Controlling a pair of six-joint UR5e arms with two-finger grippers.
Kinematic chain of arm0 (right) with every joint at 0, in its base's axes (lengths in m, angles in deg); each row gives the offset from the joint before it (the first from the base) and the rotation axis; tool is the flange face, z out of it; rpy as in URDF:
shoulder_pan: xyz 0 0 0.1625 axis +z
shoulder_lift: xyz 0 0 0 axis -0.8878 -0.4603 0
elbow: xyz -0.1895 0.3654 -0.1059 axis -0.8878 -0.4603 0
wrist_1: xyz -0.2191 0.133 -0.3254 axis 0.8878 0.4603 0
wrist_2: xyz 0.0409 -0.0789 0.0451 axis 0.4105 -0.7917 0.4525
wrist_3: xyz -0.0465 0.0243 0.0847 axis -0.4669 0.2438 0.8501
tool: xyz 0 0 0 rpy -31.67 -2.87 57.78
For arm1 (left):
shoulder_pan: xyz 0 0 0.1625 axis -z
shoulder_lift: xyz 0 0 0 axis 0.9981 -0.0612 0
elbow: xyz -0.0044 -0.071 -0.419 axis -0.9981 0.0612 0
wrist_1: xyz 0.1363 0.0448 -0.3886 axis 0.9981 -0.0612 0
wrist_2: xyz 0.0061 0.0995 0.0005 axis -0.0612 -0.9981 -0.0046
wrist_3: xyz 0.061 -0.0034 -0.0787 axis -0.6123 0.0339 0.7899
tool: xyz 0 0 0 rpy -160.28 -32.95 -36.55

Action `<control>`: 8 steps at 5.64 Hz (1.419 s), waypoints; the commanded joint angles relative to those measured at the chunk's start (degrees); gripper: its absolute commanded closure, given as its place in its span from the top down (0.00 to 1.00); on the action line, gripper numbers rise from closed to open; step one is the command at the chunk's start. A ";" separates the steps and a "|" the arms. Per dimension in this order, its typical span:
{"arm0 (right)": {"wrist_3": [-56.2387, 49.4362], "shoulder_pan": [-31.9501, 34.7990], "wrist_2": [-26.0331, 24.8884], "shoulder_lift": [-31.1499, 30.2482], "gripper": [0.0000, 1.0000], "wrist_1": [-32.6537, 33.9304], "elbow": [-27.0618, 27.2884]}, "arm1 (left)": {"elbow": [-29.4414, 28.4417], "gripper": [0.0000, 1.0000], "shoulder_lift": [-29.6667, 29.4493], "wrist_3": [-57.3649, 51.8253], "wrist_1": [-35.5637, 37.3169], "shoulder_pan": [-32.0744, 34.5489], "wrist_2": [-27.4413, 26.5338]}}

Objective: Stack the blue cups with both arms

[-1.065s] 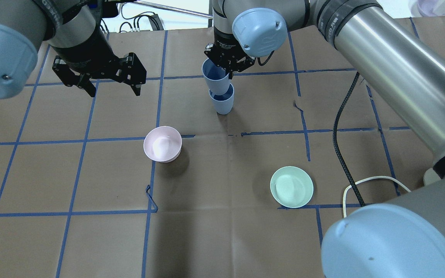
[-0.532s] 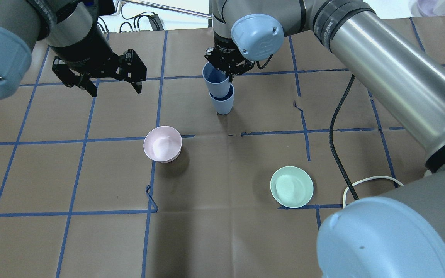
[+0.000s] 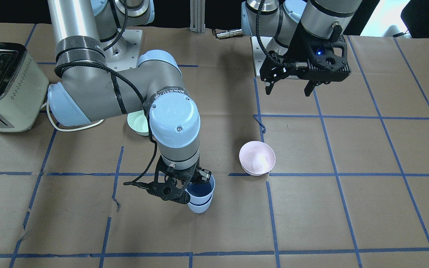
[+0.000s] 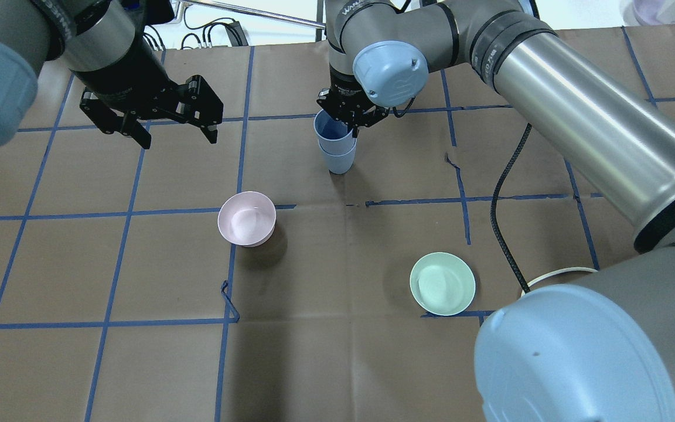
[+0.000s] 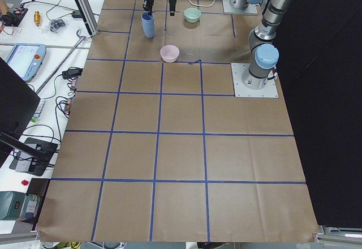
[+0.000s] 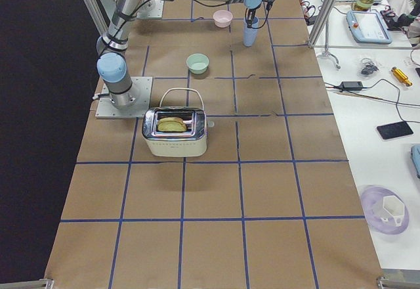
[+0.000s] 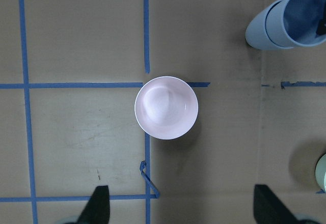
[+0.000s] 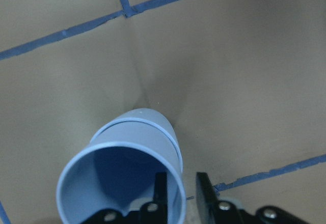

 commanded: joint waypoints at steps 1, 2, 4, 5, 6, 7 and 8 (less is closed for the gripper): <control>-0.15 -0.53 0.56 -0.54 0.98 0.75 -1.77 | 0.02 0.99 0.04 0.50 -0.03 0.09 0.10; -0.50 -2.10 0.65 -2.20 1.00 -1.51 -4.13 | 0.02 0.99 0.04 0.59 -0.03 0.09 0.10; -10.63 -8.32 0.74 -10.09 1.00 -17.88 -3.63 | 0.02 0.99 0.04 0.59 -0.03 0.09 0.10; -19.66 -12.10 0.48 -13.96 1.00 -24.50 -1.80 | 0.02 0.99 0.04 0.59 -0.12 0.09 -0.07; -25.84 -15.79 -0.05 -19.13 1.00 -25.78 3.01 | 0.02 0.99 0.04 0.59 -0.12 0.09 0.02; -26.69 -16.87 -0.14 -25.79 1.00 -25.27 10.28 | 0.02 0.99 0.04 0.59 -0.12 0.09 0.02; -26.61 -17.41 -0.05 -29.52 1.00 -24.57 15.57 | 0.02 0.99 0.04 0.59 -0.12 0.09 -0.07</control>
